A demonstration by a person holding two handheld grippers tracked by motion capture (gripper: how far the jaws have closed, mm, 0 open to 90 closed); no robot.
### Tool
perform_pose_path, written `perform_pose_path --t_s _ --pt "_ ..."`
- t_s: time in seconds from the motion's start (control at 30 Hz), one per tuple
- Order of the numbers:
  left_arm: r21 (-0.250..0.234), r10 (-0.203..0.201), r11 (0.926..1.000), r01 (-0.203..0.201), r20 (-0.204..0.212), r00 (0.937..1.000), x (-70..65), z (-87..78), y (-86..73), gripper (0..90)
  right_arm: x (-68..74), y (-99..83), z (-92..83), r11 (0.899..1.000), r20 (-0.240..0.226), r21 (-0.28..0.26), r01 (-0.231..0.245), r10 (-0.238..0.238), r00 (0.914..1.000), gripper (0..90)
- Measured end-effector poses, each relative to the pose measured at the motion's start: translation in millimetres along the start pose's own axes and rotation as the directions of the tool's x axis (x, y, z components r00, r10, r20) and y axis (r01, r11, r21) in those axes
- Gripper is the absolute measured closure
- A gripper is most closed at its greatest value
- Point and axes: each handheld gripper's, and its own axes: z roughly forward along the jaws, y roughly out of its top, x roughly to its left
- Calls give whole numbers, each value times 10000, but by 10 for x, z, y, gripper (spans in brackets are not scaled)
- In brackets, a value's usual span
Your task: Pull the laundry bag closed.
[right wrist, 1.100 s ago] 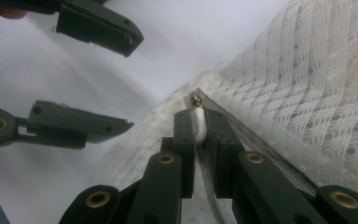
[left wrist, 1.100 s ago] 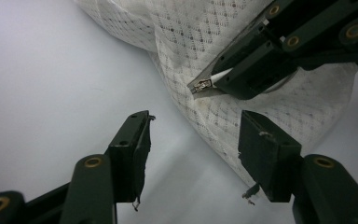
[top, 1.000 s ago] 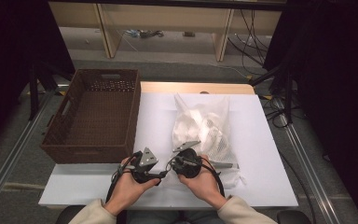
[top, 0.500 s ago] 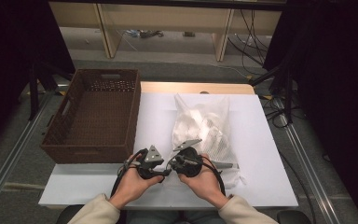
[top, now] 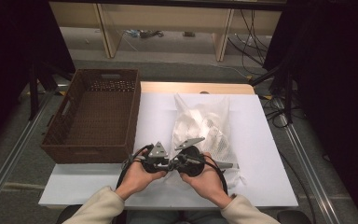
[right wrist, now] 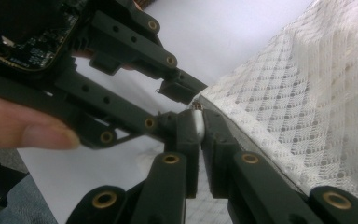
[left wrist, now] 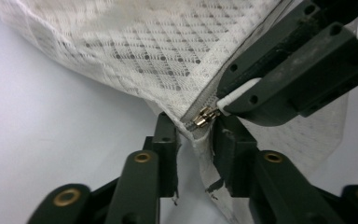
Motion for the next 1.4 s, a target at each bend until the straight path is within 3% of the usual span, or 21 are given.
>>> perform_pose_path --t_s 0.1,0.13,0.17,0.2,0.33,0.37,0.43,0.53,0.57,0.73,0.8,0.93,1.07,1.2,1.3,1.33,1.4 --pt "-44 277 9996 -278 -278 9992 -11 -50 36 810 0 -1 -24 9999 31 -21 131 -131 9999 869" --pt "-42 567 9984 -569 -363 9977 -3 -66 49 820 9 0 -34 10000 39 -27 35 -34 10000 869" --pt "-138 235 9996 -241 -421 9988 -32 -70 51 828 11 1 -40 10000 -16 -42 -20 20 10000 869" --pt "-167 233 9996 -241 -499 9985 -37 -81 58 838 1 8 -51 9999 57 -91 124 -124 9999 869" --pt "-200 260 9994 -275 -743 9969 -76 -114 90 853 8 15 -87 9999 2 16 -110 110 9999 869" --pt "-303 135 9994 -157 -699 9975 -88 -109 90 854 -4 17 -92 9998 90 -39 174 -173 9998 869" --pt "-348 91 9993 -116 -716 9974 -95 -114 93 855 3 18 -101 9998 114 -43 182 -182 9998 870" --pt "-311 128 9994 -151 -728 9973 -92 -125 97 857 -1 22 -111 9997 242 7 247 -247 9994 870" --pt "-369 99 9992 -123 -634 9979 -94 -124 97 857 4 19 -117 10000 225 40 -7 6 9997 870" --pt "-339 152 9993 -175 -664 9977 -93 -119 95 857 -15 15 -126 9998 201 173 -129 125 9997 870" --pt "-339 285 9990 -308 -678 9973 -92 -122 96 857 -23 9 -128 9999 322 143 97 -102 9994 870" --pt "-450 48 9990 -73 -564 9984 -100 -120 95 856 -19 3 -143 9996 334 283 51 -60 9994 870" --pt "-431 56 9990 -79 -550 9985 -100 -117 93 856 -7 -2 -148 9994 438 332 -68 54 9990 870" --pt "-466 136 9988 -179 -909 9958 -77 -143 100 856 -25 -11 -149 9992 589 386 127 -150 9982 870" --pt "-426 90 9990 -129 -895 9959 -74 -146 94 855 -51 -18 -155 9992 642 366 172 -195 9977 870" --pt "-432 83 9990 -122 -886 9960 -75 -144 94 855 -36 -23 -156 9992 666 397 -94 67 9978 870" --pt "-427 62 9990 -101 -892 9960 -76 -146 94 855 -46 -25 -161 9989 680 471 37 -69 9977 871"
